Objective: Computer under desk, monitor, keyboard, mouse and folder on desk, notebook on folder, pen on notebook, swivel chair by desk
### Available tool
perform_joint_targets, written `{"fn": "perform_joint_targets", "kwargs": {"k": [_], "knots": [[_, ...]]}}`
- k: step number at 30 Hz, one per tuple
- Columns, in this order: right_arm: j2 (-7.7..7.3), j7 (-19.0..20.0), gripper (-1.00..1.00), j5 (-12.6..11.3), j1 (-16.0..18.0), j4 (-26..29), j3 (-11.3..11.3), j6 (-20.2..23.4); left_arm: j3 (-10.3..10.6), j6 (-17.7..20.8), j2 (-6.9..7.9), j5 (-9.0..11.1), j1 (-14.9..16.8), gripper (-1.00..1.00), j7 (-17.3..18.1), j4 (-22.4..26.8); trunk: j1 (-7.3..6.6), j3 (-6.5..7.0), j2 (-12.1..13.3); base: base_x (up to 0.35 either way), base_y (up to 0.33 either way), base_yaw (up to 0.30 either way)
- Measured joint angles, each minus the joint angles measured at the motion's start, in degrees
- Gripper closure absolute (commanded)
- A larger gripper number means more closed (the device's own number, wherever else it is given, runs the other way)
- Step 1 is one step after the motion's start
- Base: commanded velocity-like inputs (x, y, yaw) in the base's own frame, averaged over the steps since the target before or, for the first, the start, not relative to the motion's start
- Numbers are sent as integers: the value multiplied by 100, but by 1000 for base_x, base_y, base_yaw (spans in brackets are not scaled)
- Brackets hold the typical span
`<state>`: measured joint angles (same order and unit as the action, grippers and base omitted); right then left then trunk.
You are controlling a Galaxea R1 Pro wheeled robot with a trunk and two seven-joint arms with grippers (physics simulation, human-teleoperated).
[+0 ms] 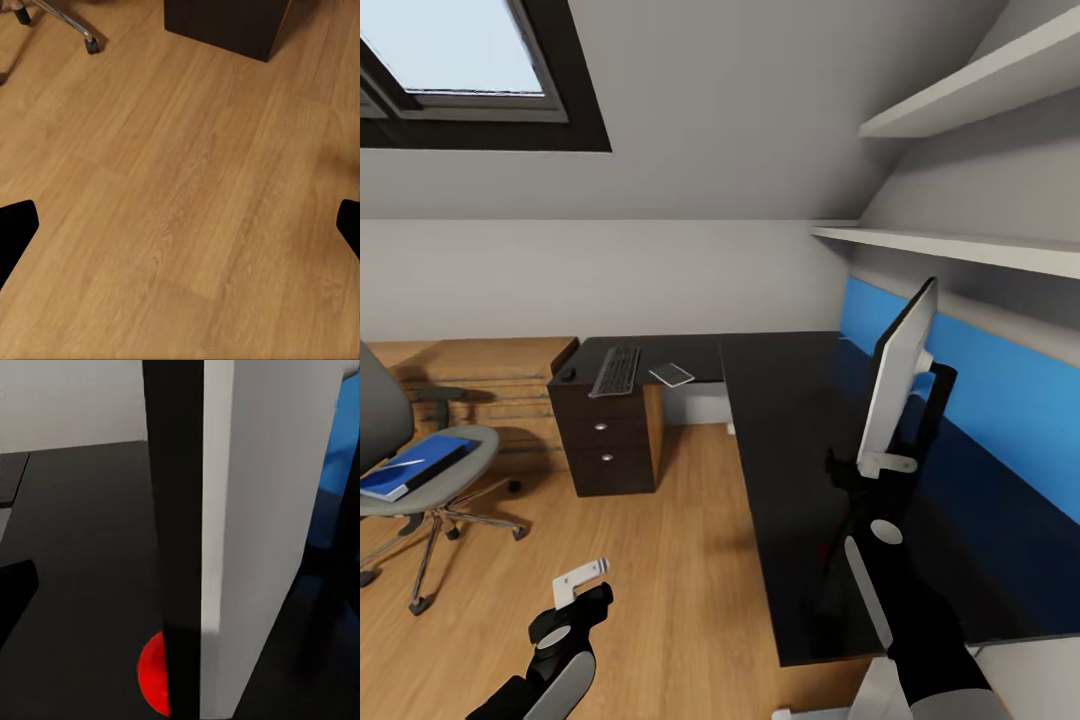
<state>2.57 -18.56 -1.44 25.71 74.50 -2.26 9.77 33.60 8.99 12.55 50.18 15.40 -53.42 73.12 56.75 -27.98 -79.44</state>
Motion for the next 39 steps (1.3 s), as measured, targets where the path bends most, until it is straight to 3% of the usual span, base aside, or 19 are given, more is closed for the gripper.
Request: {"fn": "perform_joint_targets", "kwargs": {"k": [9,14,26,39], "knots": [[1,-31,-100,7,0,-5,23,0,9,0,-4,2,0,-100,-4,0,0,0,0,103,6,0],[0,-437,-100,1,0,-5,27,-1,9,0,-4,2,0,-100,-8,0,1,0,0,7,0,0],[1,-523,-100,0,0,-5,49,6,9,0,-4,4,0,-100,-4,0,1,0,0,0,0,0],[3,-869,-100,0,0,-22,43,6,8,-1,-4,-6,0,-100,-8,0,1,0,0,0,-74,0]]}}
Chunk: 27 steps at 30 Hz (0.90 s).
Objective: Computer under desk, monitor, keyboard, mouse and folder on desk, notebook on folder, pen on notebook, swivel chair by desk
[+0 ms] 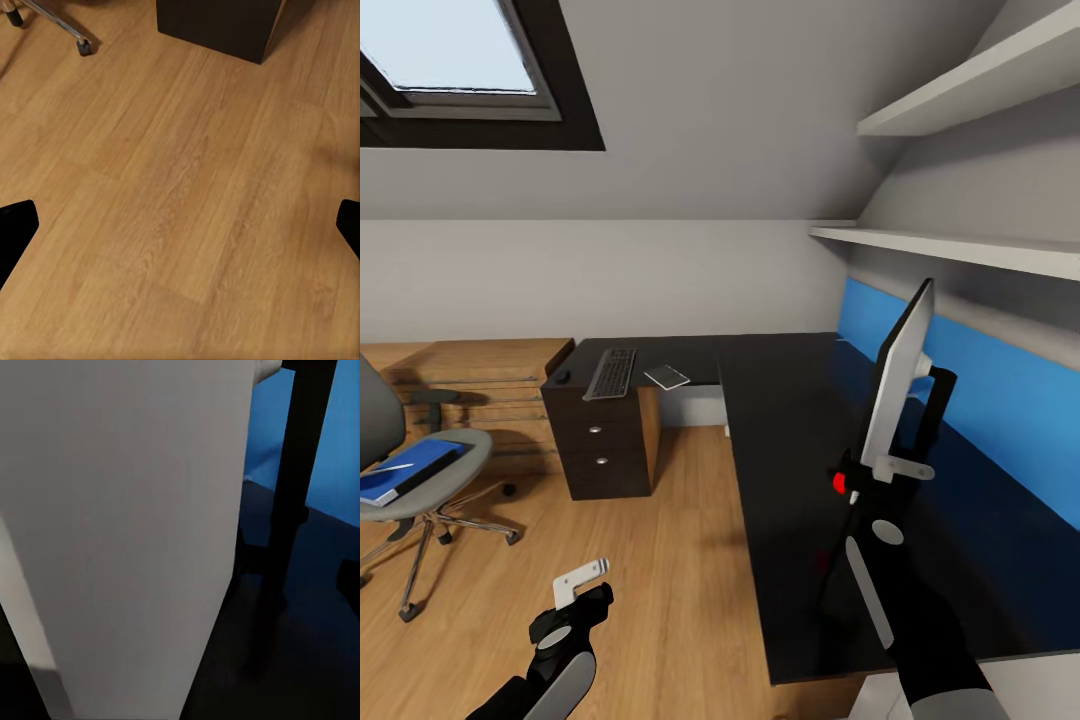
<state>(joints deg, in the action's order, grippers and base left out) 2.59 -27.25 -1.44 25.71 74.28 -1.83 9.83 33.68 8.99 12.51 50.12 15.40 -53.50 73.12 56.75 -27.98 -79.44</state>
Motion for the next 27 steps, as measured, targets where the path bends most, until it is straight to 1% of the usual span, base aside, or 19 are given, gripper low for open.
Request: {"fn": "perform_joint_targets", "kwargs": {"k": [5,12,16,21,27], "knots": [[-1,3,-100,-2,0,5,-7,0,2,-1,0,2,0,-100,1,-1,0,0,0,0,-190,0],[-2,3,-100,-2,0,-2,-25,-3,-4,0,4,0,0,-100,0,0,0,0,0,0,-48,0],[-1,6,-100,6,1,2,-22,-3,1,-2,0,-4,0,-100,-4,-2,0,0,0,0,-195,0],[-1,5,-100,4,0,-4,-28,-3,2,-1,2,-5,0,-100,-9,-1,0,0,0,0,-63,0],[-2,-1,-100,7,1,-8,-43,-4,1,-1,0,-5,-1,-100,-11,0,0,0,0,0,-176,0]]}}
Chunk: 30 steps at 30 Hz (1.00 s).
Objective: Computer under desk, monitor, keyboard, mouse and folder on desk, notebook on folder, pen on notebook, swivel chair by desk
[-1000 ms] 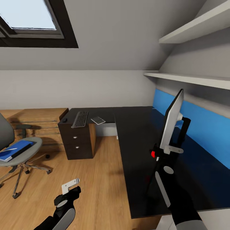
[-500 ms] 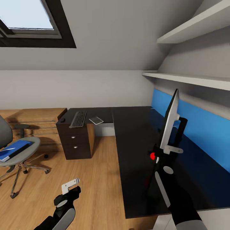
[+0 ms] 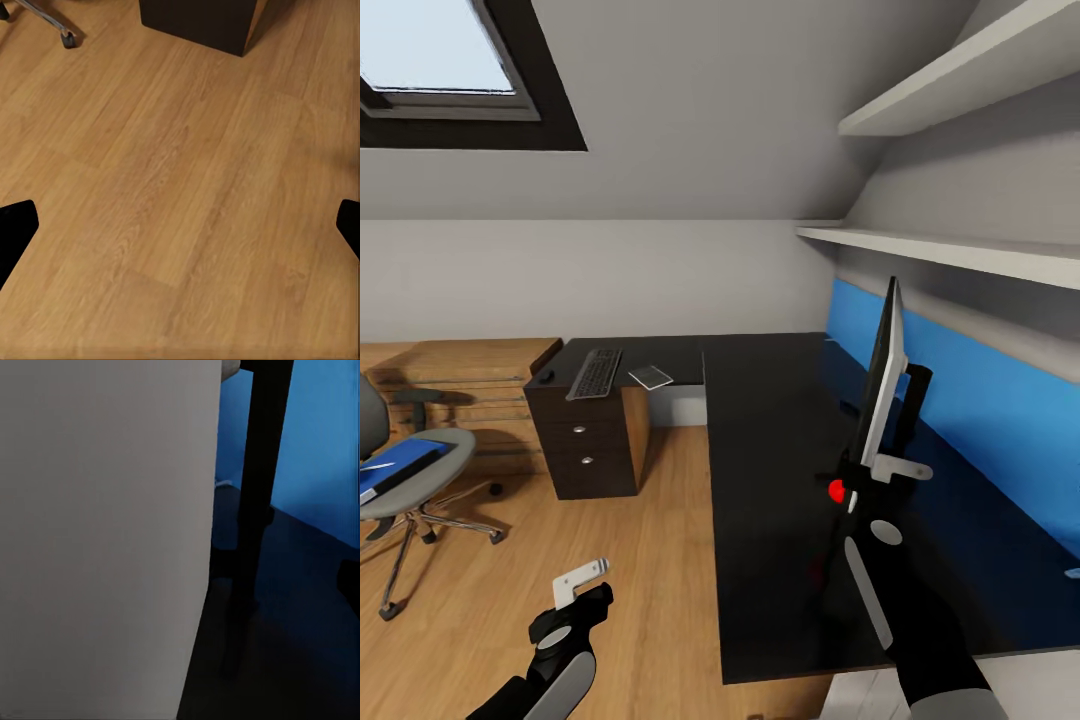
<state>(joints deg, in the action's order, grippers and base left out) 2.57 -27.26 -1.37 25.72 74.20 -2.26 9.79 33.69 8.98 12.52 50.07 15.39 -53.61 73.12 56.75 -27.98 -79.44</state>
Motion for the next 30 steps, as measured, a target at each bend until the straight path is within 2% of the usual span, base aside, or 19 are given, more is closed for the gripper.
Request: {"fn": "perform_joint_targets", "kwargs": {"k": [20,30], "knots": [[1,7,-100,-10,0,3,-12,-8,1,-1,-1,0,1,-100,-5,-1,0,0,0,0,-180,0],[0,13,-100,-14,0,0,-12,-6,1,0,0,-6,1,-100,-6,-1,0,0,0,-20,-117,0]]}}
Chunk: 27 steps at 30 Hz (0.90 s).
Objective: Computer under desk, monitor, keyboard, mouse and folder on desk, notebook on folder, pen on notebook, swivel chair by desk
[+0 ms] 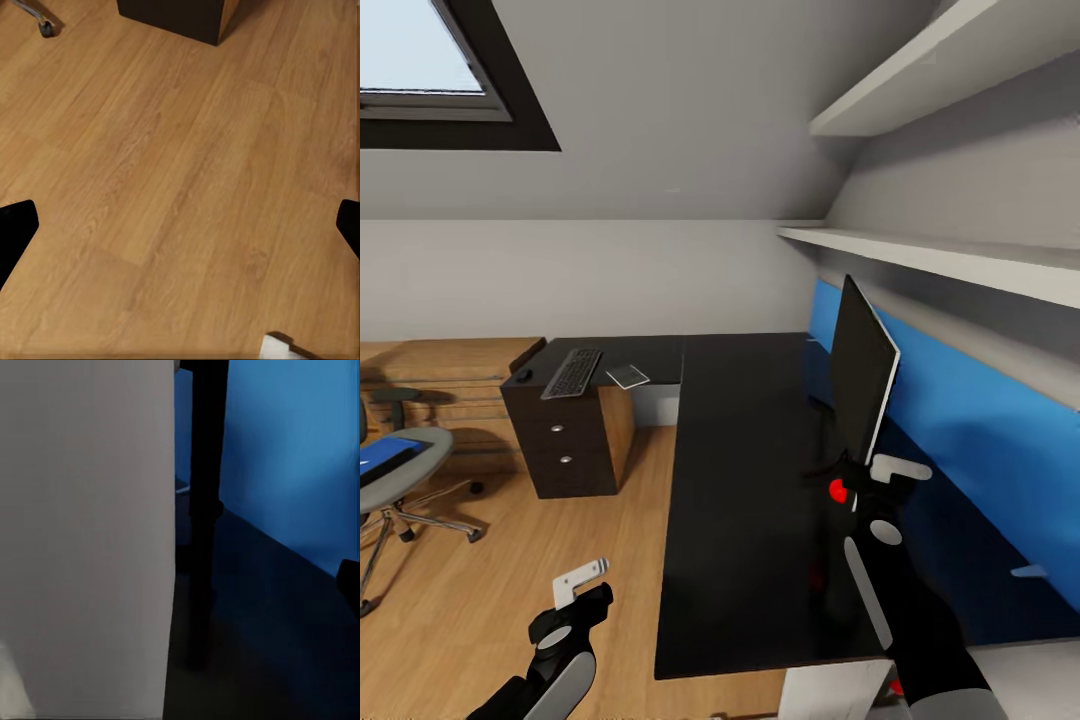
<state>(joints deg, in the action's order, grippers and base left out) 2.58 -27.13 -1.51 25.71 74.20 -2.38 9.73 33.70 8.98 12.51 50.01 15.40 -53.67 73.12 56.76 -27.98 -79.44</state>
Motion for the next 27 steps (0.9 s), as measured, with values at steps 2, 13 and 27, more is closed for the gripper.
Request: {"fn": "perform_joint_targets", "kwargs": {"k": [2,13,27], "knots": [[0,-1,-100,1,0,4,0,0,0,-4,5,-2,0,-100,-1,0,0,0,0,-6,-28,0],[0,-1,-100,4,0,13,1,1,0,-29,8,-11,0,-100,0,0,0,0,0,-15,-42,0],[-1,2,-100,8,0,24,0,-1,-2,-97,7,-1,0,-100,0,0,0,0,0,-19,-71,0]]}}
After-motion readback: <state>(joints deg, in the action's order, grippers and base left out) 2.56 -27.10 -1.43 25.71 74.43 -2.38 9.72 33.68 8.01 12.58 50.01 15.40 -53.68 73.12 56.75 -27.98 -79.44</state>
